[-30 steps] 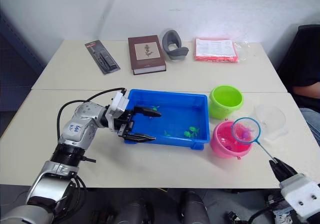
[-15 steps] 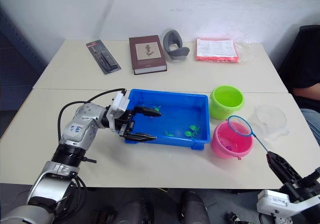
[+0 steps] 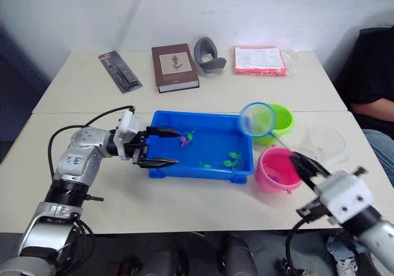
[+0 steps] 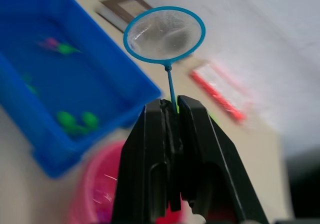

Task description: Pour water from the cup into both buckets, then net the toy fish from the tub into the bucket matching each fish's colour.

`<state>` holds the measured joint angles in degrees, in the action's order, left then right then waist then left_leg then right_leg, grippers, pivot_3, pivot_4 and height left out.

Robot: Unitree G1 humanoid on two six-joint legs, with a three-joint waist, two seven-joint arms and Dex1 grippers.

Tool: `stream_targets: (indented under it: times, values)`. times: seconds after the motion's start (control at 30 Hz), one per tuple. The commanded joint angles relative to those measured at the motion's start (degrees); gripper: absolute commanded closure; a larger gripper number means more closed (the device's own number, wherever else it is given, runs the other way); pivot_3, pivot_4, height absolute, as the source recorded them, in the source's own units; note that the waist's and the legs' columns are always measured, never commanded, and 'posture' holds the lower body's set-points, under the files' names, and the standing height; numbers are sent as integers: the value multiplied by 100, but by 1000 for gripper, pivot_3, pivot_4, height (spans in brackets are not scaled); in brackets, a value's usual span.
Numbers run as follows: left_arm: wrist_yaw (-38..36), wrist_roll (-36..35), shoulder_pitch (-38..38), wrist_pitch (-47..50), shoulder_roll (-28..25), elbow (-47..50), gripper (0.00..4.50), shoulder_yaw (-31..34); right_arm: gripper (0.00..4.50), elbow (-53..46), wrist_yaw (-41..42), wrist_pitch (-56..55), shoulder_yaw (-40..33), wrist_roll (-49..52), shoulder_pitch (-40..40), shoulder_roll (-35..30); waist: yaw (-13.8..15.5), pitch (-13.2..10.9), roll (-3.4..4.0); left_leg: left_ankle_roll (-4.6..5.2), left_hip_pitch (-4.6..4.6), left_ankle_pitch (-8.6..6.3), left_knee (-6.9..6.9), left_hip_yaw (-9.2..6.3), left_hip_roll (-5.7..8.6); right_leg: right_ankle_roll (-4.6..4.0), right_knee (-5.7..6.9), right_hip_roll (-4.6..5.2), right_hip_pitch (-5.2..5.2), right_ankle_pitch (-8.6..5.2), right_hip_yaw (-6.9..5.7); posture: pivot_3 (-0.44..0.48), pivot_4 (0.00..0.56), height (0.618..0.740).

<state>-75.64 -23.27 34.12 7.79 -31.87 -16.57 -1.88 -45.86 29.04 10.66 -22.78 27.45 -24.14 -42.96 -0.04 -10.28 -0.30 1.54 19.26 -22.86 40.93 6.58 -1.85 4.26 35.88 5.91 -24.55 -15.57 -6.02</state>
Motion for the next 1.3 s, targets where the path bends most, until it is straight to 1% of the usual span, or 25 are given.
stream_targets:
  times: [0.03, 0.13, 0.17, 0.27, 0.37, 0.43, 0.53, 0.6, 0.7, 0.77, 0.97, 1.1, 1.3]
  values:
    - [303, -25, -238, -77, -256, 146, 36, 471, 4500, 34, -271, 1744, 1080, 866, 1391, -227, -8, -2, -3, 0, 0, 0, 2, -2, 0, 0, -1, 1, 1, 0, -2, 0, 150, 740]
    - [459, -16, -476, -72, -532, 172, 36, 736, 4500, 423, -538, 3040, 1899, 983, 2717, -183, -3, -3, -4, 2, 5, 0, 3, -7, 9, 0, 1, 23, -1, 0, -18, 0, 150, 740]
    - [473, -11, -541, -80, -610, 178, 36, 779, 4500, 546, -663, 3497, 2076, 1045, 3047, -147, -1, -3, -4, 2, 13, 0, 2, -8, 11, 0, 0, 25, -7, 0, -21, 0, 150, 740]
    - [539, -14, -721, -78, -777, 263, 36, 878, 4500, 967, -794, 4360, 2454, 1165, 3914, 66, 13, -3, -4, 3, 32, 1, 4, -21, 19, 0, -3, 39, -10, 0, -42, 0, 150, 740]
    - [671, -50, -916, -23, -879, 489, 36, 997, 4500, 1257, -561, 4894, 2637, 1316, 4537, 147, 20, -2, -3, 10, 74, 3, 13, -36, 26, 13, 0, 46, -28, 7, -64, 0, 150, 740]
    - [747, -82, -1033, 21, -904, 631, 36, 1063, 4500, 1311, -384, 5006, 2645, 1414, 4684, 158, 21, -2, -3, 14, 115, 5, 24, -56, 29, 17, -1, 49, -57, 10, -84, 0, 150, 740]
    - [834, -118, -1218, 75, -925, 823, 36, 1128, 4500, 1448, -295, 4917, 2716, 1247, 4849, 208, 8, -2, -4, 14, 121, 5, 18, -55, 35, 19, -6, 43, -59, 11, -103, 0, 150, 740]
    - [880, -135, -1297, 114, -920, 928, 36, 1156, 4500, 1552, -233, 4672, 2823, 999, 4928, 220, 0, -2, -4, 15, 120, 5, 15, -49, 39, 22, -6, 34, -60, 13, -137, 0, 150, 740]
    - [949, -154, -1382, 157, -905, 1048, 36, 1177, 4500, 1749, -234, 4428, 2853, 781, 5047, 385, -3, -2, -4, 16, 117, 7, 16, -48, 39, 25, -5, 33, -57, 14, -142, 0, 150, 740]
    - [983, -163, -1414, 178, -891, 1101, 36, 1182, 4500, 1900, -274, 4304, 2900, 582, 5125, 484, -7, -2, -3, 15, 117, 7, 16, -47, 38, 25, -4, 32, -58, 14, -142, 0, 150, 740]
    - [1062, -174, -1434, 207, -824, 1201, 36, 1116, 4500, 2335, -338, 3801, 3404, -418, 5311, 505, -10, -2, -3, 15, 117, 7, 16, -47, 39, 25, -5, 26, -58, 14, -144, 0, 150, 740]
    - [1074, -160, -1407, 209, -777, 1210, 36, 1064, 4500, 2362, -231, 3669, 3449, -765, 5249, 395, -11, -2, -3, 14, 118, 8, 15, -47, 38, 25, -5, 22, -59, 14, -144, 0, 150, 740]
    - [1072, -153, -1365, 205, -746, 1164, 36, 1037, 4500, 2039, 24, 3625, 3677, -1279, 5052, -94, -7, -2, -3, 13, 118, 8, 16, -47, 38, 25, -6, 21, -58, 14, -144, 0, 150, 740]
